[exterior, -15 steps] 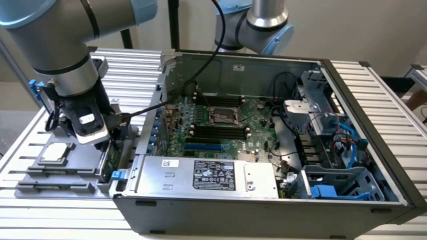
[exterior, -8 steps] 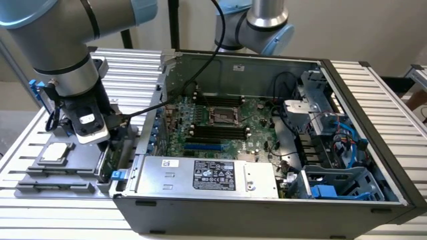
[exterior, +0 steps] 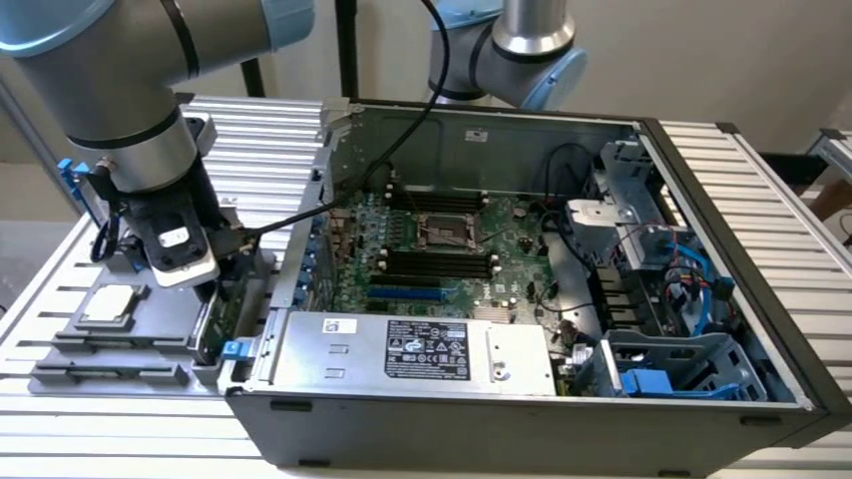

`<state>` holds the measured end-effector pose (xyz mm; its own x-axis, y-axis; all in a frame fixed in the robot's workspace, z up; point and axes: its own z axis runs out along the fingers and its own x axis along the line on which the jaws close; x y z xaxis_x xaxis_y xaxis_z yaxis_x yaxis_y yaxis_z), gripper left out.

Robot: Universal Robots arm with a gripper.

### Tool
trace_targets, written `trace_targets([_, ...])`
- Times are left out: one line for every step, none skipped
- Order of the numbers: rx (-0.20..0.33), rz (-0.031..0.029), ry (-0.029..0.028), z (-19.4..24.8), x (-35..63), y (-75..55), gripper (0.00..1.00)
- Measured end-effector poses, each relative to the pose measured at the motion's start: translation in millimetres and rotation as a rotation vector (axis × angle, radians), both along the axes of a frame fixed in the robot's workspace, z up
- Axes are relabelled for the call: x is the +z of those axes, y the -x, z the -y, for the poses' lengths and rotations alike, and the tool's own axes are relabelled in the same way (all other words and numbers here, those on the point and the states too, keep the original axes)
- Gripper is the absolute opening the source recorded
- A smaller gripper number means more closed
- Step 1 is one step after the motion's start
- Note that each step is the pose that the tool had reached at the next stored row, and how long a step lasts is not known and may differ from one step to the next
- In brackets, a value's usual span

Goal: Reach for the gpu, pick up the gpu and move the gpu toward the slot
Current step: 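Pick up the gpu and move the gpu toward the slot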

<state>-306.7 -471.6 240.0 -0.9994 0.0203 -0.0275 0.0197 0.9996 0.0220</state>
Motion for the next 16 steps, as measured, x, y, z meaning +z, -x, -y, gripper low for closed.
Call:
trace_targets([0.000,0.0000,-0.0001,0.0,0.0,0.0,0.26])
trace_targets([0.000,0.0000,-0.0006,0.0,0.0,0.0,0.26])
trace_targets([0.000,0.0001,-0.0011,-0.1,-0.1,0.0,0.26])
trace_targets([0.000,0.0001,-0.0019,-0.1,0.0,0.0,0.26])
trace_targets([0.000,0.0003,-0.0029,-0.1,0.0,0.0,0.26])
trace_targets([0.000,0.0005,-0.0043,0.0,0.0,0.0,0.26])
trace_targets([0.000,0.0009,-0.0057,0.0,0.0,0.0,0.26])
trace_targets([0.000,0.0011,-0.0067,-0.1,0.0,0.0,0.26])
trace_targets([0.000,0.0011,-0.0071,-0.1,0.0,0.0,0.26])
trace_targets([0.000,0.0012,-0.0073,-0.1,0.0,0.0,0.26])
trace_targets([0.000,0.0011,-0.0075,0.0,0.0,0.0,0.26])
trace_targets([0.000,0.0011,-0.0076,0.0,0.0,0.0,0.26])
trace_targets([0.000,0.0012,-0.0078,0.0,0.0,0.0,0.26])
trace_targets([0.000,0.0010,-0.0082,0.0,0.0,0.0,0.26])
trace_targets([0.000,0.0006,-0.0091,0.2,0.2,0.0,0.26])
trace_targets([0.000,-0.0005,-0.0106,0.3,0.4,0.0,0.26])
